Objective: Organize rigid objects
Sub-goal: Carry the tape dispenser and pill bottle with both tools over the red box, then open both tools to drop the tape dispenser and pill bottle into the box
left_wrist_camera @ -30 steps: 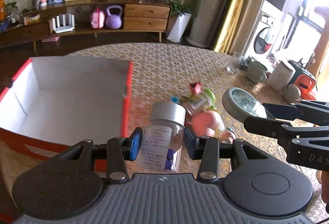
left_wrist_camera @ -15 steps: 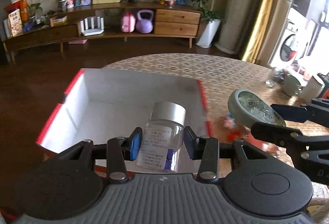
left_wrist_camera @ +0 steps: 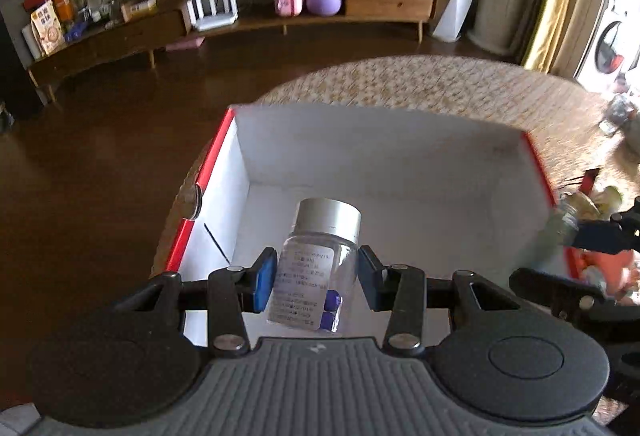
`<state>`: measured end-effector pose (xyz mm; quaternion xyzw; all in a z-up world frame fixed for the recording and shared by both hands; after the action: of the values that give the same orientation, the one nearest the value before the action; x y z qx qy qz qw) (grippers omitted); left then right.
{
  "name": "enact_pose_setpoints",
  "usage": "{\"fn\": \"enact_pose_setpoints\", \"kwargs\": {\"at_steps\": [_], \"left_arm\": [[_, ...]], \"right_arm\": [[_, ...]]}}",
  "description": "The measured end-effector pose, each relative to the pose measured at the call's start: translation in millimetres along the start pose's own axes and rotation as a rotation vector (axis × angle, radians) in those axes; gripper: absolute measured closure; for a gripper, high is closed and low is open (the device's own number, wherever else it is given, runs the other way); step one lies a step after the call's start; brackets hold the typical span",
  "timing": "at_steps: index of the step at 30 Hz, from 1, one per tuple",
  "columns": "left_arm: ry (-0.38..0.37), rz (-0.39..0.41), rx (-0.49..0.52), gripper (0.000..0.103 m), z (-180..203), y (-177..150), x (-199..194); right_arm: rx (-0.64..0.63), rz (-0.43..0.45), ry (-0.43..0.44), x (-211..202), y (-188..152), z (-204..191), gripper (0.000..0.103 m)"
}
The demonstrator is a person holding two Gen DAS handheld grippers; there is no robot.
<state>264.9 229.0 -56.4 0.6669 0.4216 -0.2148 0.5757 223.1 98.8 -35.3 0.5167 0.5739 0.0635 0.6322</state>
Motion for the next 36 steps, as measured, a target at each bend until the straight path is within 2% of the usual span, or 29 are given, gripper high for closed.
{"fn": "enact_pose_setpoints", "kwargs": {"at_steps": [7, 13, 21, 27, 29, 33, 36], "left_arm": [[0.047, -0.074, 0.104, 0.06, 14, 4, 42], [0.058, -0.146, 0.148, 0.06, 23, 8, 68], [0.037, -0.321, 0.202, 0.06, 28, 5, 86], [0.058, -0.352, 0.252, 0.06, 32, -1, 84], [0.057, -0.342, 0.251, 0.06, 32, -3, 80], [0.07, -0.325, 0.238, 0.051, 29, -3, 73], [0.066, -0.3, 0.235, 0.051, 29, -5, 62]], "right_arm": [[-0.012, -0.095, -0.006, 48, -1, 1, 0.063], [-0.018, -0.156, -0.017, 73, -1, 8, 0.063], [-0.039, -0.213, -0.011, 80, 0, 3, 0.061], [-0.03, -0.266, -0.007, 80, -5, 2, 0.061], [-0.028, -0.279, -0.004, 80, -7, 1, 0.061], [-0.001, -0.283, -0.005, 77, -9, 2, 0.06], [-0.005, -0.276, -0.013, 72, -10, 1, 0.059]]}}
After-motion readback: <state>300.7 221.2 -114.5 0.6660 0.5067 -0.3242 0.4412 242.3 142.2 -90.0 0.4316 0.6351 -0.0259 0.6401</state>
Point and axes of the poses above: each gripper's, at about its wrist camera, not at the fingertips, and x roughly the way its jaws point, z to its right, y to its top, the point moved 2 cm from there along x, roughly the way its jaws point, and after that the axes turned 15 degrees about y, right-handed, at the moved point
